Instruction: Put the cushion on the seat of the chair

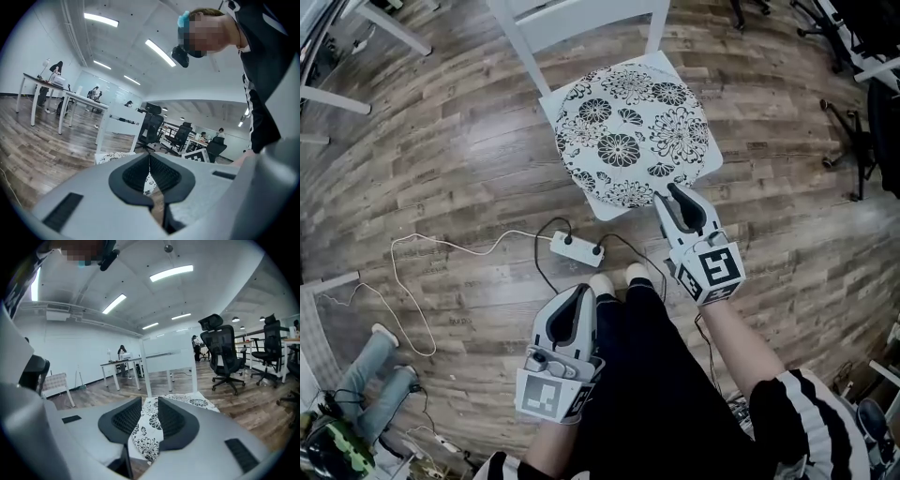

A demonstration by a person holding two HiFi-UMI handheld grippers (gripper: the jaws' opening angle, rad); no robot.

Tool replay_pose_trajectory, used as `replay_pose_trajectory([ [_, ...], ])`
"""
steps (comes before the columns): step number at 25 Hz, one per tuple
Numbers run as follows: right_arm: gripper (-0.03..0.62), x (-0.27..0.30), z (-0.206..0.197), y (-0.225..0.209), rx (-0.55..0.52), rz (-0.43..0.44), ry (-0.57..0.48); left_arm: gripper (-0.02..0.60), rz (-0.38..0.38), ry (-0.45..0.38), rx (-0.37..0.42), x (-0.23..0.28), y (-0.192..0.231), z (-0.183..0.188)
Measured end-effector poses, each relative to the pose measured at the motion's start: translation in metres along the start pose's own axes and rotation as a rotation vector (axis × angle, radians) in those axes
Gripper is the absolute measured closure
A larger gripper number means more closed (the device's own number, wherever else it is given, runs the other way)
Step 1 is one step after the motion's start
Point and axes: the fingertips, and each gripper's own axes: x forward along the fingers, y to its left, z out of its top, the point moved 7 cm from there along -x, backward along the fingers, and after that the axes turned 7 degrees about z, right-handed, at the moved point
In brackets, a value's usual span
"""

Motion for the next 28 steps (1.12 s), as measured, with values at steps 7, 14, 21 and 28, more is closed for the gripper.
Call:
replay_pose_trajectory([
  [7,0.508,-0.03,0.056,0.029,-0.136,0.035,-0.071,0.575,-0.024,-0.009,0.023,0.001,-0.016,0.023],
  [14,0.531,-0.057,0.116,0.063,-0.204,0.095,-0.135,0.575,-0.08,-0.064,0.125,0.008,-0.033,0.067],
  [21,0.549,-0.078,0.161,0.082,-0.193,0.125,-0.218,0.575,-0.103,-0.131,0.141,0.011,-0.054,0.105],
  [28,0.56,-0.098,0.195,0.1,-0.132,0.153,-0.262,0.575,-0.137,-0.149,0.174,0.0,-0.064,0.126],
])
